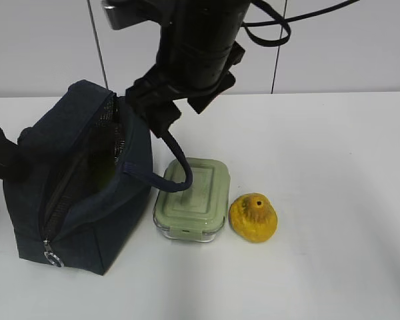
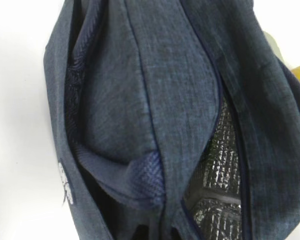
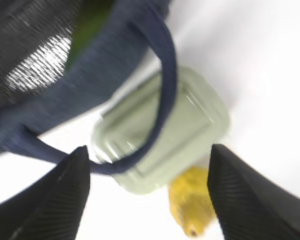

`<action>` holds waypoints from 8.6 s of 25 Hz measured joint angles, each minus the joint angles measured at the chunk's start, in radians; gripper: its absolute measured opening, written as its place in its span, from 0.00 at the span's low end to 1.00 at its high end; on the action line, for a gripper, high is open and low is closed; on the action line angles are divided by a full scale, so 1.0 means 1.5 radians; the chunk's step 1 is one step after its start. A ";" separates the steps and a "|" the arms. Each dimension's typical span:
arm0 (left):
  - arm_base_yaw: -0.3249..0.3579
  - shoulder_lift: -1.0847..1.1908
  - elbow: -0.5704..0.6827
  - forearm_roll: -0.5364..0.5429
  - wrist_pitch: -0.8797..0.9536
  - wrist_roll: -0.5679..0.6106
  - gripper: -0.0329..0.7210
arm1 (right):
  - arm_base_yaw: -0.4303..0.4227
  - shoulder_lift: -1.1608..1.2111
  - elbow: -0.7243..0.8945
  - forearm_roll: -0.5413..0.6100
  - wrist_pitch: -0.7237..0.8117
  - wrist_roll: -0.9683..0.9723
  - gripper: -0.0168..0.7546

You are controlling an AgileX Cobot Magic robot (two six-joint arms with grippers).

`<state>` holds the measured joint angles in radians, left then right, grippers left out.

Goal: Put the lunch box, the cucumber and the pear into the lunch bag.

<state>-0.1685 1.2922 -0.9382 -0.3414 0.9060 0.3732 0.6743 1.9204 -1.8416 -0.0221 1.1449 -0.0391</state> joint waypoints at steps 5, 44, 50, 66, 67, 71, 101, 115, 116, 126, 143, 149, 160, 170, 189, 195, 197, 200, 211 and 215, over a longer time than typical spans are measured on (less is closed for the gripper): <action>0.000 0.000 0.000 0.000 0.000 0.000 0.05 | -0.050 -0.006 0.026 -0.018 0.050 0.001 0.74; 0.000 0.000 0.000 0.004 0.002 0.000 0.05 | -0.110 0.009 0.317 0.015 -0.129 0.005 0.54; 0.000 0.000 0.000 0.004 0.002 0.000 0.05 | -0.110 0.002 0.317 -0.002 -0.123 0.005 0.23; 0.000 0.000 0.000 0.006 -0.001 0.000 0.05 | -0.066 -0.216 0.194 0.334 -0.186 -0.233 0.22; 0.000 0.000 0.000 0.006 -0.001 0.000 0.05 | -0.050 -0.205 0.184 0.354 -0.195 -0.245 0.22; 0.000 0.000 0.000 0.006 -0.002 0.000 0.05 | 0.005 -0.140 0.157 0.374 -0.220 -0.261 0.21; 0.000 0.000 0.000 0.007 -0.001 0.000 0.05 | 0.016 -0.100 0.178 0.153 -0.237 -0.107 0.63; 0.000 0.000 0.000 0.007 -0.002 0.000 0.05 | -0.191 -0.244 0.552 0.462 -0.406 -0.236 0.62; 0.000 0.000 0.000 0.007 -0.002 0.000 0.05 | -0.204 -0.244 0.565 0.549 -0.405 -0.292 0.62; 0.000 0.000 0.000 0.007 0.000 0.000 0.05 | -0.237 -0.186 0.573 0.803 -0.382 -0.477 0.62; 0.000 0.000 0.000 0.007 0.001 0.000 0.05 | -0.237 -0.063 0.573 0.811 -0.403 -0.445 0.62; 0.000 0.000 0.000 0.007 0.001 0.000 0.05 | -0.237 -0.014 0.564 0.883 -0.413 -0.443 0.62; 0.000 0.000 0.000 0.007 0.001 0.000 0.05 | -0.237 0.029 0.531 0.937 -0.407 -0.447 0.62; 0.000 0.000 0.000 0.009 0.001 0.000 0.05 | -0.238 0.059 0.515 0.974 -0.362 -0.455 0.42; 0.000 0.000 0.000 0.011 0.000 0.000 0.05 | -0.343 -0.088 0.523 0.831 -0.368 -0.460 0.37; 0.000 0.000 0.000 0.011 -0.002 0.000 0.05 | -0.345 -0.184 0.520 0.816 -0.339 -0.460 0.37; 0.000 0.000 0.000 0.011 -0.002 0.000 0.05 | -0.345 -0.202 0.507 0.815 -0.319 -0.460 0.37; 0.000 0.000 0.000 0.011 -0.002 0.000 0.05 | -0.333 -0.217 0.463 0.827 -0.290 -0.460 0.37; 0.000 0.000 0.000 0.011 -0.002 0.000 0.05 | -0.130 -0.149 0.319 0.874 -0.381 -0.462 0.37; 0.000 0.000 0.000 0.011 -0.002 0.000 0.05 | -0.107 -0.090 0.310 0.885 -0.408 -0.462 0.37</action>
<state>-0.1685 1.2922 -0.9382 -0.3254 0.9025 0.3732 0.5134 1.7855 -1.3762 1.3059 0.5332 -0.7317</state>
